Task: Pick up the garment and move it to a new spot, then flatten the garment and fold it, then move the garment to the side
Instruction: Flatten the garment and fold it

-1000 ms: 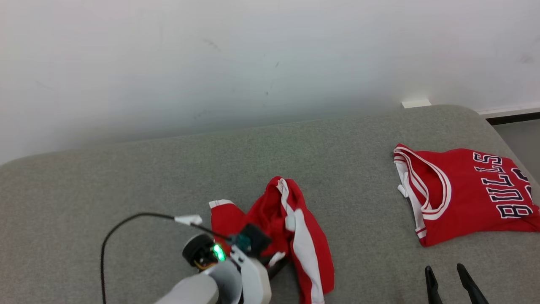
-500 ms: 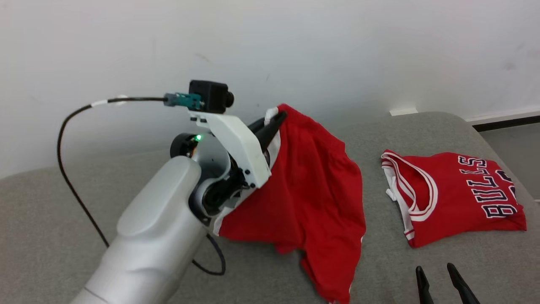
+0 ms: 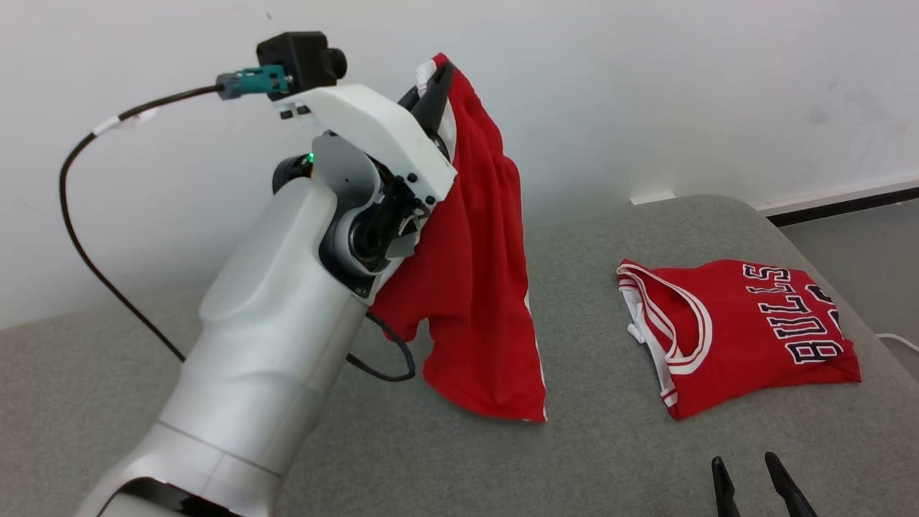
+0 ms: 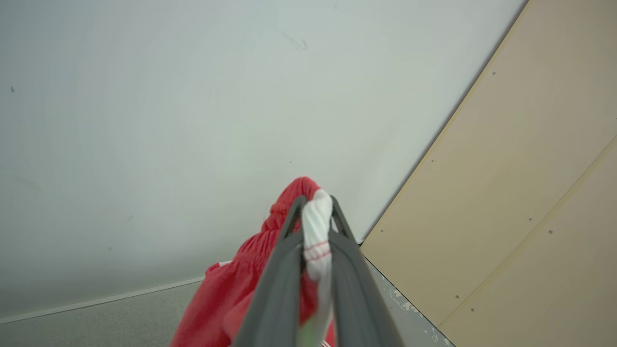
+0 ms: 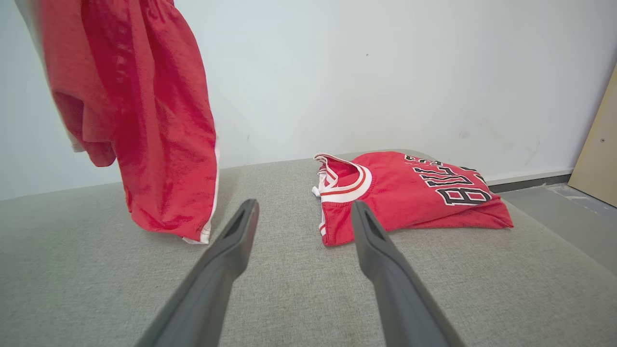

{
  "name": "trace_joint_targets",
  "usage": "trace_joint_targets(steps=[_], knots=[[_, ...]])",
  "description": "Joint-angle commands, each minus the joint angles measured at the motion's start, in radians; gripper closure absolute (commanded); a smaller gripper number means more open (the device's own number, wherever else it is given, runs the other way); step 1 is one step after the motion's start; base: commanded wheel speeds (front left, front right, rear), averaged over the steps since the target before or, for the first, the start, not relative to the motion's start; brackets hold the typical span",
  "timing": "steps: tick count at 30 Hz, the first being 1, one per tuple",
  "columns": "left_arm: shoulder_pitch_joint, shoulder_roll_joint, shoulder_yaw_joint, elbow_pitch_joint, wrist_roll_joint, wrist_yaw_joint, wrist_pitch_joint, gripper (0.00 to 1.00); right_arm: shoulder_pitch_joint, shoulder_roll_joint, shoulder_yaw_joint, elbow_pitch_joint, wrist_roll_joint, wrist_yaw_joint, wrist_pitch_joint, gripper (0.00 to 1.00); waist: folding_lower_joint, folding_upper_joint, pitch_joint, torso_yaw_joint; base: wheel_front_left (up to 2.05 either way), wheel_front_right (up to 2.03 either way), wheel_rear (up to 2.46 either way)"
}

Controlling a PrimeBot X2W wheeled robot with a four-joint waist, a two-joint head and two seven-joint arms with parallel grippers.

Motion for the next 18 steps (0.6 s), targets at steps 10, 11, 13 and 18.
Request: trace_joint_targets(steps=[10, 11, 13, 18], knots=[[-0.033, -0.006, -0.048, -0.052, -0.207, 0.12, -0.1, 1.0, -0.001, -0.001, 0.001, 0.003, 0.007, -0.003, 0.001, 0.0, 0.0, -0.0001, -0.002, 0.037, 0.0, 0.0, 0.0], [-0.029, -0.007, -0.063, -0.061, -0.218, 0.134, -0.117, 1.0, -0.004, -0.001, 0.002, 0.003, 0.008, -0.003, 0.001, 0.0, 0.0, -0.0001, 0.0, 0.043, 0.0, 0.0, 0.0], [-0.006, -0.007, -0.083, -0.075, -0.258, 0.164, -0.157, 1.0, -0.008, -0.001, 0.001, 0.002, 0.014, -0.003, 0.001, 0.0, 0.0, -0.0001, 0.006, 0.055, 0.0, 0.0, 0.0], [0.091, -0.006, -0.11, -0.07, -0.266, 0.198, -0.281, 1.0, -0.001, -0.001, 0.0, 0.003, 0.025, -0.003, 0.001, 0.0, 0.0, -0.0001, 0.014, 0.082, 0.0, 0.0, 0.0]])
